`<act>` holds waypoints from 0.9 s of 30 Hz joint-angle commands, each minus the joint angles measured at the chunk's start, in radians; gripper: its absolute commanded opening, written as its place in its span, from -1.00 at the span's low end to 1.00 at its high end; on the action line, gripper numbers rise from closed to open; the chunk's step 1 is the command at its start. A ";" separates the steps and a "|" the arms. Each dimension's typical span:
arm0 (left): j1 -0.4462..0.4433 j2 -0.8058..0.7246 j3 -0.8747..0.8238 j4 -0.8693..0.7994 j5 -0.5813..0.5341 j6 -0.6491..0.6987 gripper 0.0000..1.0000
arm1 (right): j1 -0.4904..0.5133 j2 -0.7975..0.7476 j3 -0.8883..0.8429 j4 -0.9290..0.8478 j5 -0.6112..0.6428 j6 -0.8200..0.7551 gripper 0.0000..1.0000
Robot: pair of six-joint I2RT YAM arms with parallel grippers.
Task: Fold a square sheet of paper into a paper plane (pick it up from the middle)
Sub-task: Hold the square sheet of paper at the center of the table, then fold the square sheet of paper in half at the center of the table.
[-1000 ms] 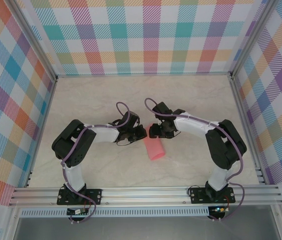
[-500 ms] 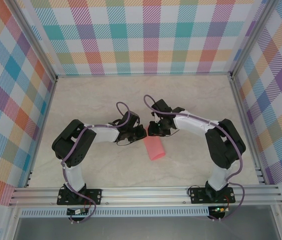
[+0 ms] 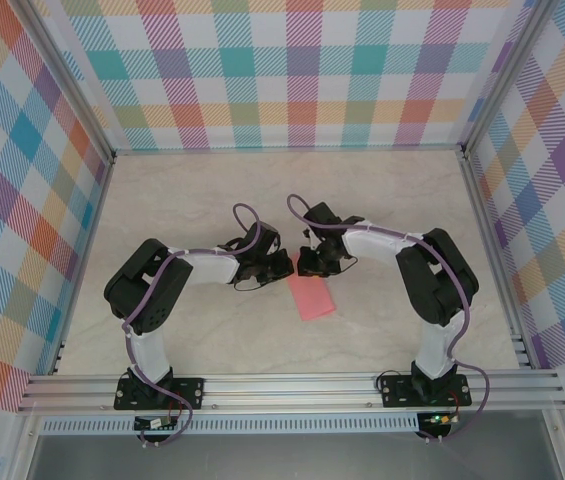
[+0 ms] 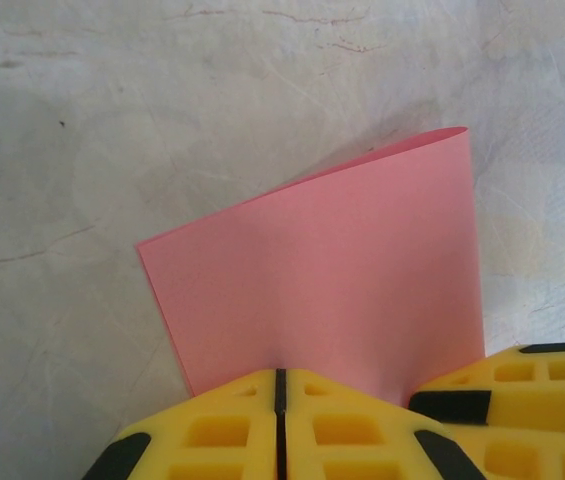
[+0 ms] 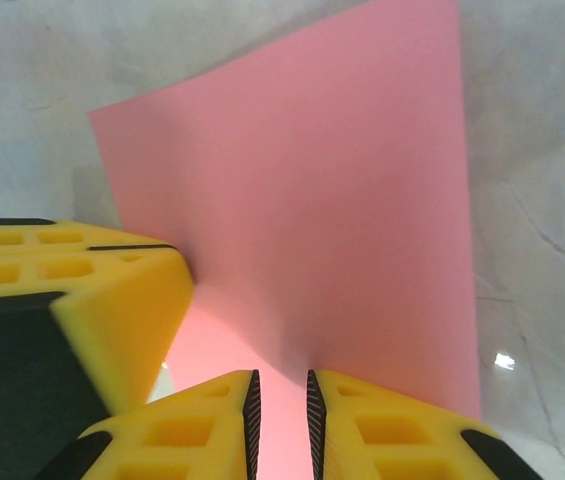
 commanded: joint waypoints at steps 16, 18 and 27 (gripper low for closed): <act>-0.009 0.081 -0.052 -0.153 -0.100 -0.010 -0.86 | -0.072 -0.080 -0.230 0.110 -0.049 -0.025 -0.54; -0.009 0.081 -0.055 -0.150 -0.099 -0.010 -0.86 | -0.090 -0.100 -0.261 0.123 -0.057 -0.021 -0.54; -0.009 0.081 -0.057 -0.130 -0.077 -0.004 -0.87 | -0.146 -0.207 -0.311 0.147 -0.058 -0.011 -0.54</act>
